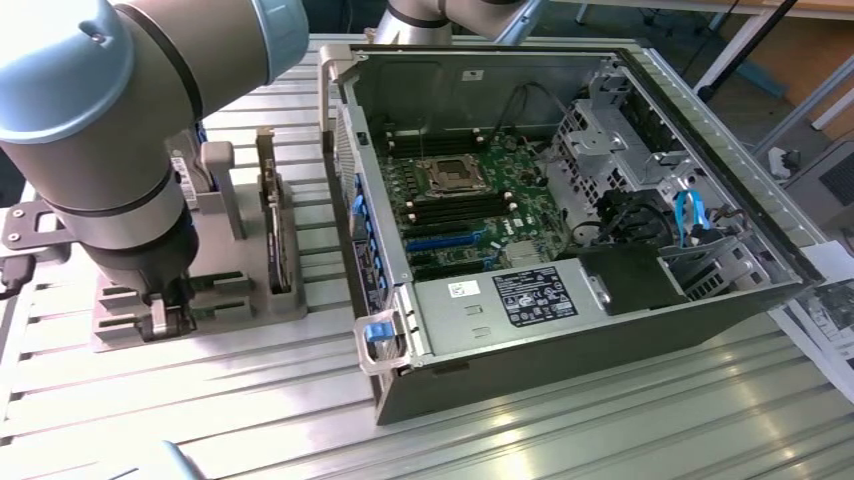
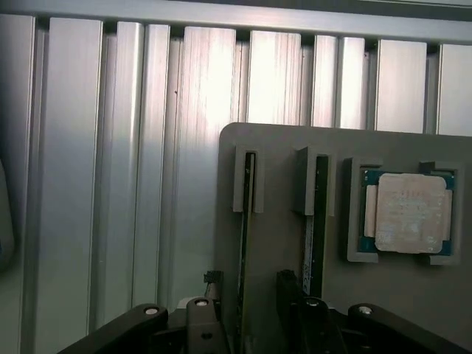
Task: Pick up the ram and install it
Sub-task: 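Pick up the ram and move it above insertion slot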
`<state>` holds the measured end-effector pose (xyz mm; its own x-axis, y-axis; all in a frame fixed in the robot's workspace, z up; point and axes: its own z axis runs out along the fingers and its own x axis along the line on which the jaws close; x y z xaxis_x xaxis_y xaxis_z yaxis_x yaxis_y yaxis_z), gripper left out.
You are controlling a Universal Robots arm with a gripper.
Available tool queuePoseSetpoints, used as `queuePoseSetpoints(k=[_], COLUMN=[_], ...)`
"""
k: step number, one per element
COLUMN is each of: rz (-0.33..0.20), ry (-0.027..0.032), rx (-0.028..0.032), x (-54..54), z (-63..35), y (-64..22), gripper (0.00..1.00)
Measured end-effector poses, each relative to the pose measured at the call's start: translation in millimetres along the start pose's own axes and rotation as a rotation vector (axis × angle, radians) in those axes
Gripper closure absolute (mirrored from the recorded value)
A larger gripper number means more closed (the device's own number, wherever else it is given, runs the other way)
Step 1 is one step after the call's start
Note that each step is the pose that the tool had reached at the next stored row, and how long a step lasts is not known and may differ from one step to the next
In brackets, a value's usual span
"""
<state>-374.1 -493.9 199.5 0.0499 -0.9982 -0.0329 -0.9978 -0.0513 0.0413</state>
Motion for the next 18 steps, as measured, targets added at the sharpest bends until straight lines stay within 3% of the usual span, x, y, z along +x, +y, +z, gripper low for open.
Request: queuePoseSetpoints(k=[9, 10, 12, 15, 18], rz=[0.000, 0.000, 0.000, 0.000, 0.000], ry=[0.0001, 0.0000, 0.0001, 0.0000, 0.0001], rx=[0.0010, 0.0010, 0.0010, 0.0009, 0.0009], x=[-0.1, -0.2, -0.2, -0.2, -0.1], z=[-3.3, -3.3, -3.3, -3.3, -3.4], y=[0.1, 0.1, 0.1, 0.1, 0.1], gripper=[0.59, 0.66, 0.66, 0.84, 0.86])
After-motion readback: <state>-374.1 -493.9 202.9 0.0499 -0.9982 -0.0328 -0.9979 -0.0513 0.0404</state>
